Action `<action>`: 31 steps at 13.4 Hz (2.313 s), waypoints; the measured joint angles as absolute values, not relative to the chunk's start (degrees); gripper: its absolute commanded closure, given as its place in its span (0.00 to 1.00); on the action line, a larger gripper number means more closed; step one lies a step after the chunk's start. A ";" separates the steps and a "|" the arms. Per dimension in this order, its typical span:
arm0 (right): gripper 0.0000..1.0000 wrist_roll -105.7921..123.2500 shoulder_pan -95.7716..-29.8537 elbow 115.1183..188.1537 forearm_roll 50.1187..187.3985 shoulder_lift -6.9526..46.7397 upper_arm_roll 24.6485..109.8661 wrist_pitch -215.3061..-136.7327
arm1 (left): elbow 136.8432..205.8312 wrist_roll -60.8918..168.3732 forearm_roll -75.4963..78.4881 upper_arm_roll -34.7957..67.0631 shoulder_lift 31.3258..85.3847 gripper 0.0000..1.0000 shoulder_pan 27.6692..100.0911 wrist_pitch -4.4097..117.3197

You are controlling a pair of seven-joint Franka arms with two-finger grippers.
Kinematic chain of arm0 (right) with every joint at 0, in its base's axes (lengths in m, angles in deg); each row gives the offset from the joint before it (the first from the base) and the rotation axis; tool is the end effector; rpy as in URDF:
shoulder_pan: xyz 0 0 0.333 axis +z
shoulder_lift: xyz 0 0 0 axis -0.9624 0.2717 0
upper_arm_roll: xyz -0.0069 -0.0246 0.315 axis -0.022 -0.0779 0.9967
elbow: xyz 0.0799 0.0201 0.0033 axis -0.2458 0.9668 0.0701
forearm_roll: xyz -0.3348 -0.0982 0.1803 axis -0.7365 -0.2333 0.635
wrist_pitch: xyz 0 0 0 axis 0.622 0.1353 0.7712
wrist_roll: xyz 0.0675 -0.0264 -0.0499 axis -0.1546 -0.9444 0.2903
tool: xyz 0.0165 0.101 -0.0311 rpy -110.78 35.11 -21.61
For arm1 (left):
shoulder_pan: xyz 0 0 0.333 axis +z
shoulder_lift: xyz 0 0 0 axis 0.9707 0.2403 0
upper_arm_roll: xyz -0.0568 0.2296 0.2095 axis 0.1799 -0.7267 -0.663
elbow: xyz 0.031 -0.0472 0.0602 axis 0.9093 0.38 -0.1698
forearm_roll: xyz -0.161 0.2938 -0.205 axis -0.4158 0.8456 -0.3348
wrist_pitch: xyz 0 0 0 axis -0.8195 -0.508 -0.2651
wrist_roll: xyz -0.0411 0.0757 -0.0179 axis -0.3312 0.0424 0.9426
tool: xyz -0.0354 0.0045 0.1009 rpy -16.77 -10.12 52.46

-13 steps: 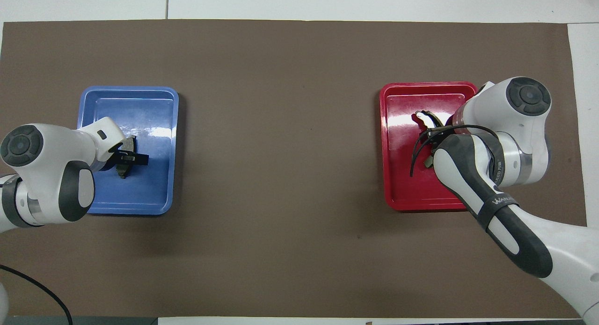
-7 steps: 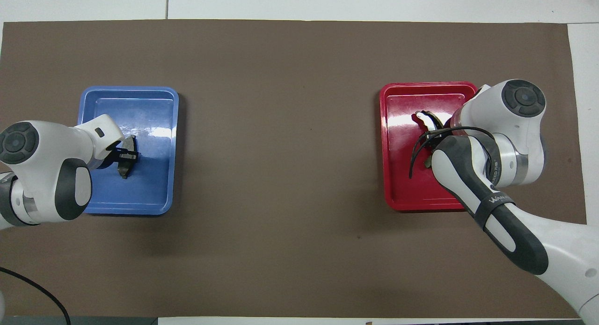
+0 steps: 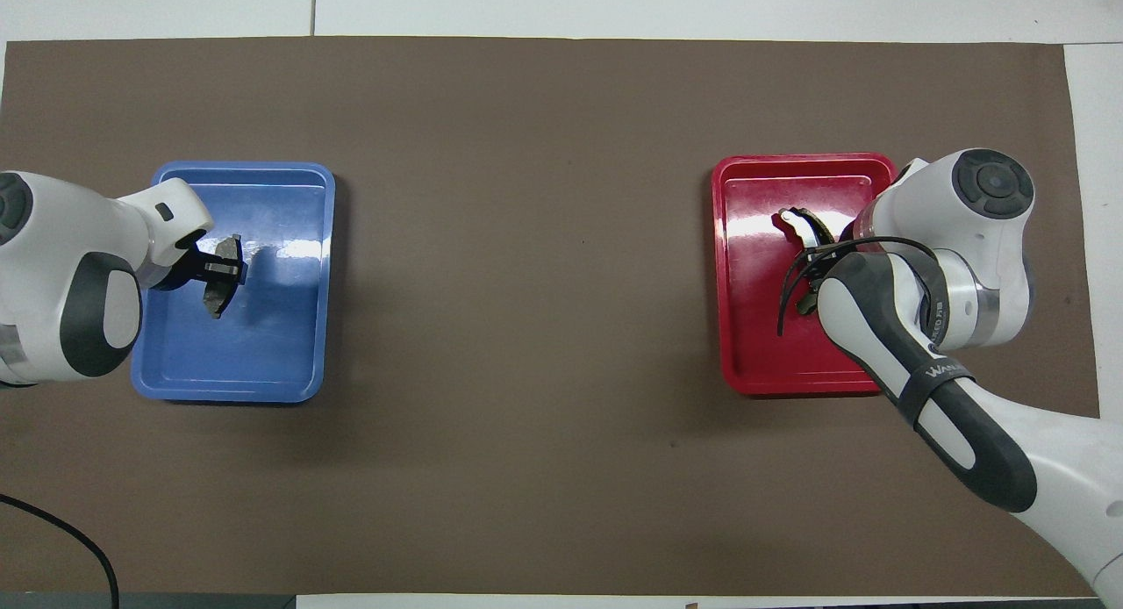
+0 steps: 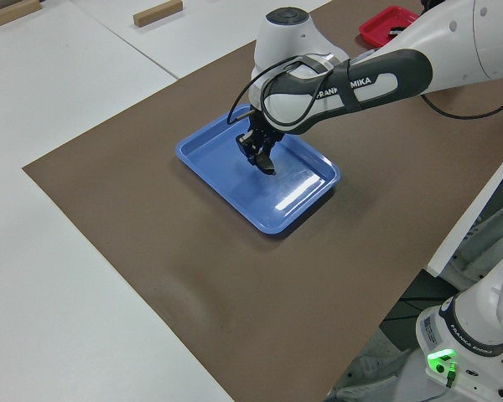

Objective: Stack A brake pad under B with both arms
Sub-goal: 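Carry the dark pad with the left gripper to the table center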

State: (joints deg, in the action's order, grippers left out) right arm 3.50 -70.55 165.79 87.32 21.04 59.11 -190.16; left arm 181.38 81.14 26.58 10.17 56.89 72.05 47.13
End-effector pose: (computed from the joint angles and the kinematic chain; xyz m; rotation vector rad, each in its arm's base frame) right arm 0.5840 0.0277 0.2944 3.1207 0.1691 -0.0724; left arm 0.5726 -0.0114 0.3593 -3.1136 0.3551 -0.0350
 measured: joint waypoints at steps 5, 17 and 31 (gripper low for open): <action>0.89 3.51 -70.39 165.77 87.32 21.00 59.32 -190.16 | 173.65 63.93 26.42 15.73 56.97 0.99 68.72 41.76; 1.00 3.51 -70.17 158.95 87.32 19.43 59.22 -180.60 | 165.15 17.21 42.50 39.76 68.46 0.99 58.88 42.83; 1.00 3.51 -70.09 152.83 88.23 18.86 59.34 -172.48 | 158.39 9.32 46.10 39.77 81.94 0.60 53.77 48.30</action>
